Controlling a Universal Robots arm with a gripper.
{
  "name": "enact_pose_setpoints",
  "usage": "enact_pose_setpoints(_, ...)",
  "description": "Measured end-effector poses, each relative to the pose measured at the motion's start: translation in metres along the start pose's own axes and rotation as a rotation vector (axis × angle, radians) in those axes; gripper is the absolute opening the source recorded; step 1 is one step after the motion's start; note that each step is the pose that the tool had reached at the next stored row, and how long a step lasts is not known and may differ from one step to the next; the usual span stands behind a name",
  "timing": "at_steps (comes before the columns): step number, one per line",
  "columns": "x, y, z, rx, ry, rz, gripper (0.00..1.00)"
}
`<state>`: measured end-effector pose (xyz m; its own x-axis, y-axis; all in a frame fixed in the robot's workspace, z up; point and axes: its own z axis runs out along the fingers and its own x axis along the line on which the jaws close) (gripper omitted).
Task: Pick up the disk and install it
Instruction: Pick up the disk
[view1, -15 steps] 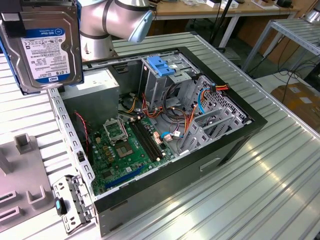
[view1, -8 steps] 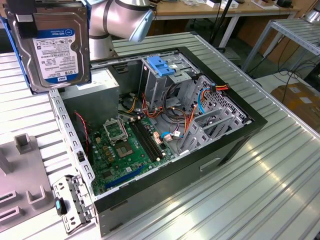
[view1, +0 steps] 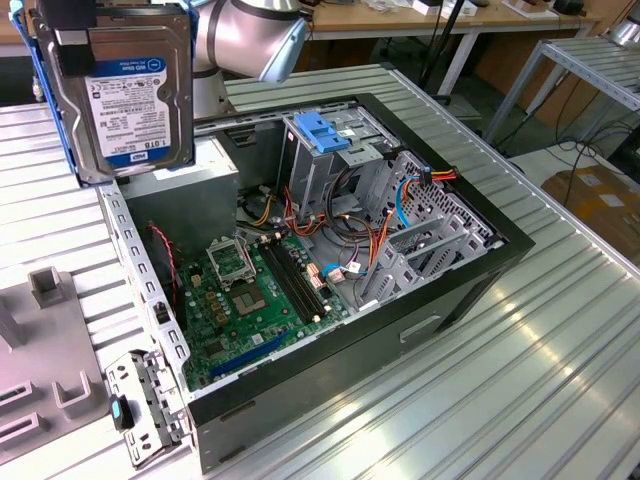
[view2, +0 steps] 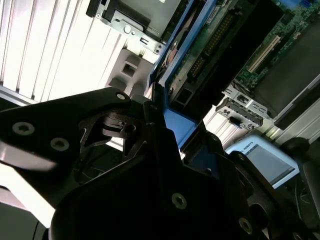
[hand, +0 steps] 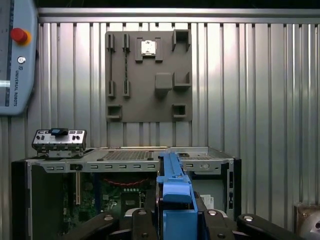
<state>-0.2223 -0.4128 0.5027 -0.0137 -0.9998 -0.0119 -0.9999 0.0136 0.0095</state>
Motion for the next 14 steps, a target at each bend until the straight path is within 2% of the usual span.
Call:
enact_pose_setpoints(2, 0.0012, -0.0020, 0.0002, 0.0000, 0.0000, 0.000, 0.37)
enact_pose_setpoints(4, 0.0025, -0.0079, 0.0003, -0.0001, 0.0002, 0.000, 0.37)
enact_pose_setpoints(8, 0.0043, -0.0301, 0.0008, -0.0003, 0.0014, 0.000, 0.37)
enact_pose_setpoints(12, 0.0046, -0.0421, 0.0013, -0.0002, 0.0042, 0.000, 0.37)
enact_pose_setpoints(14, 0.0050, -0.0540, 0.0023, -0.0002, 0.0056, 0.000, 0.37)
